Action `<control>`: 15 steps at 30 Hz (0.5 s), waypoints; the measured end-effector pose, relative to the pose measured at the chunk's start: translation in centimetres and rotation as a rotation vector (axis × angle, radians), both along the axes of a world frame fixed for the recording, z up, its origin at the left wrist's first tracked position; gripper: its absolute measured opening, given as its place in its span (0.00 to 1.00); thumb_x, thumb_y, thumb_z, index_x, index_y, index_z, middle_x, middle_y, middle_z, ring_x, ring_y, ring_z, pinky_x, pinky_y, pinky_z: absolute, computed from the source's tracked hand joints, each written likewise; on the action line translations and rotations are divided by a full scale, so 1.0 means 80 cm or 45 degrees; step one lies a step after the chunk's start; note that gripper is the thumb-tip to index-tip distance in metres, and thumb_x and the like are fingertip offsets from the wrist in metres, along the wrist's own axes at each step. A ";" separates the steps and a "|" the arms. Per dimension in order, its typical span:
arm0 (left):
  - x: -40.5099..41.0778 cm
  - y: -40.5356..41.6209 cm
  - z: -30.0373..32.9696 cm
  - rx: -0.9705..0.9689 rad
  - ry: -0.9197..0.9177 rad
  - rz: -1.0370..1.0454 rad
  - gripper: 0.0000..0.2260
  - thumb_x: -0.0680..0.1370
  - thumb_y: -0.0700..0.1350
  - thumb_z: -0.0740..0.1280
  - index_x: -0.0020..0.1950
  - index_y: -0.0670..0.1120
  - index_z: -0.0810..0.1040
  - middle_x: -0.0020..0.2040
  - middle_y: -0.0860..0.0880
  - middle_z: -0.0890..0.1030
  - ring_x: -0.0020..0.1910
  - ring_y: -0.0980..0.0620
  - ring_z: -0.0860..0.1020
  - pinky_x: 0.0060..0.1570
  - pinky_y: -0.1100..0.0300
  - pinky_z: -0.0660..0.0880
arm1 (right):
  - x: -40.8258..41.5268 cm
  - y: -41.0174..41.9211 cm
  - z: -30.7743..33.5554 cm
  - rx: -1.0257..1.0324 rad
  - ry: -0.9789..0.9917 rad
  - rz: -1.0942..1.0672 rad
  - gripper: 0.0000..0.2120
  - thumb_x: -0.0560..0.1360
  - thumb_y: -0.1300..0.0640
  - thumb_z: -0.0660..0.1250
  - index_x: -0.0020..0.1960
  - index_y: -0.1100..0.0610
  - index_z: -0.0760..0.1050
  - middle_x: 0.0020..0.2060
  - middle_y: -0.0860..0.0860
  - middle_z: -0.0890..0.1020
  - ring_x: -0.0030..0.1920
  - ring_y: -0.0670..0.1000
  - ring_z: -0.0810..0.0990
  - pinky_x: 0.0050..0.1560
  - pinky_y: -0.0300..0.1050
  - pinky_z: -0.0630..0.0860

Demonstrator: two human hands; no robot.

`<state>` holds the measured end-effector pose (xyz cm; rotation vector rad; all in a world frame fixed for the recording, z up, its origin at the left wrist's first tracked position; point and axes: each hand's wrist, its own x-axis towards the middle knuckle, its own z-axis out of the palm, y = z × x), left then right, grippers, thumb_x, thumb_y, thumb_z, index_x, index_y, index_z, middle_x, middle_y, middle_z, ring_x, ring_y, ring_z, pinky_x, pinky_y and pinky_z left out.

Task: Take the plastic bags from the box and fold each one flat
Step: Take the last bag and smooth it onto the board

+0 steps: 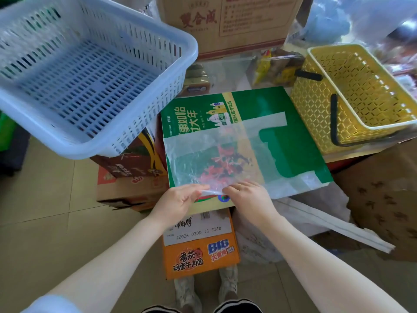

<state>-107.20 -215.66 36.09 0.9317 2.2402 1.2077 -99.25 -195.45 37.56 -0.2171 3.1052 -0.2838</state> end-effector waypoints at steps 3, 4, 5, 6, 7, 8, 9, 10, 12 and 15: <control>-0.012 -0.016 -0.006 -0.022 -0.068 -0.078 0.29 0.72 0.71 0.48 0.63 0.57 0.73 0.60 0.62 0.74 0.60 0.70 0.69 0.55 0.80 0.64 | 0.005 0.017 -0.006 0.087 -0.111 -0.057 0.10 0.54 0.57 0.65 0.34 0.52 0.80 0.30 0.47 0.83 0.29 0.50 0.81 0.30 0.34 0.72; -0.015 -0.021 -0.009 -0.028 -0.086 -0.077 0.28 0.72 0.71 0.48 0.63 0.59 0.72 0.60 0.62 0.73 0.60 0.71 0.68 0.56 0.80 0.63 | 0.009 0.026 -0.010 0.100 -0.136 -0.090 0.12 0.53 0.58 0.65 0.36 0.53 0.81 0.31 0.47 0.84 0.30 0.50 0.82 0.30 0.34 0.73; -0.018 -0.027 -0.013 -0.046 -0.071 -0.084 0.27 0.72 0.71 0.48 0.63 0.60 0.71 0.60 0.62 0.73 0.60 0.71 0.67 0.56 0.80 0.62 | 0.015 0.035 -0.015 0.112 -0.138 -0.125 0.14 0.54 0.59 0.64 0.38 0.54 0.82 0.34 0.48 0.85 0.32 0.50 0.83 0.31 0.35 0.75; -0.021 -0.031 -0.016 -0.084 -0.019 -0.110 0.26 0.73 0.71 0.47 0.63 0.61 0.70 0.61 0.62 0.73 0.60 0.70 0.67 0.57 0.79 0.62 | 0.020 0.043 -0.020 0.123 -0.133 -0.151 0.16 0.57 0.60 0.61 0.41 0.55 0.83 0.36 0.50 0.86 0.34 0.51 0.84 0.32 0.37 0.76; -0.023 -0.035 -0.019 -0.135 0.055 -0.155 0.26 0.73 0.70 0.46 0.64 0.61 0.68 0.62 0.62 0.72 0.61 0.70 0.67 0.58 0.77 0.62 | 0.024 0.050 -0.024 0.134 -0.126 -0.181 0.19 0.60 0.60 0.57 0.43 0.57 0.83 0.38 0.51 0.86 0.36 0.51 0.85 0.33 0.39 0.78; -0.025 -0.037 -0.022 -0.184 0.133 -0.206 0.26 0.74 0.70 0.44 0.65 0.61 0.67 0.62 0.62 0.72 0.61 0.68 0.67 0.59 0.73 0.64 | 0.028 0.057 -0.029 0.144 -0.113 -0.207 0.22 0.61 0.60 0.54 0.46 0.57 0.84 0.41 0.52 0.86 0.37 0.52 0.85 0.34 0.40 0.79; -0.028 -0.038 -0.025 -0.223 0.204 -0.245 0.26 0.74 0.69 0.44 0.66 0.61 0.66 0.63 0.61 0.72 0.62 0.66 0.68 0.59 0.68 0.66 | 0.031 0.063 -0.032 0.155 -0.099 -0.239 0.24 0.62 0.60 0.52 0.47 0.58 0.84 0.43 0.52 0.86 0.39 0.52 0.85 0.35 0.42 0.80; -0.030 -0.038 -0.027 -0.246 0.264 -0.266 0.26 0.75 0.68 0.43 0.67 0.60 0.65 0.64 0.59 0.73 0.62 0.62 0.69 0.58 0.63 0.69 | 0.033 0.069 -0.033 0.168 -0.066 -0.273 0.24 0.62 0.60 0.52 0.48 0.58 0.83 0.44 0.53 0.86 0.40 0.53 0.85 0.36 0.43 0.80; -0.034 -0.034 -0.029 -0.271 0.317 -0.260 0.27 0.75 0.68 0.42 0.68 0.59 0.63 0.66 0.56 0.73 0.63 0.57 0.70 0.57 0.58 0.71 | 0.038 0.082 -0.037 0.162 -0.007 -0.368 0.21 0.64 0.65 0.57 0.51 0.61 0.82 0.47 0.56 0.85 0.44 0.55 0.85 0.40 0.47 0.81; -0.039 -0.025 -0.027 -0.305 0.250 -0.225 0.31 0.72 0.71 0.40 0.67 0.60 0.64 0.67 0.62 0.65 0.65 0.60 0.66 0.58 0.64 0.66 | 0.043 0.104 -0.044 0.021 -0.066 -0.597 0.25 0.69 0.75 0.62 0.65 0.63 0.73 0.64 0.57 0.76 0.65 0.57 0.74 0.61 0.49 0.72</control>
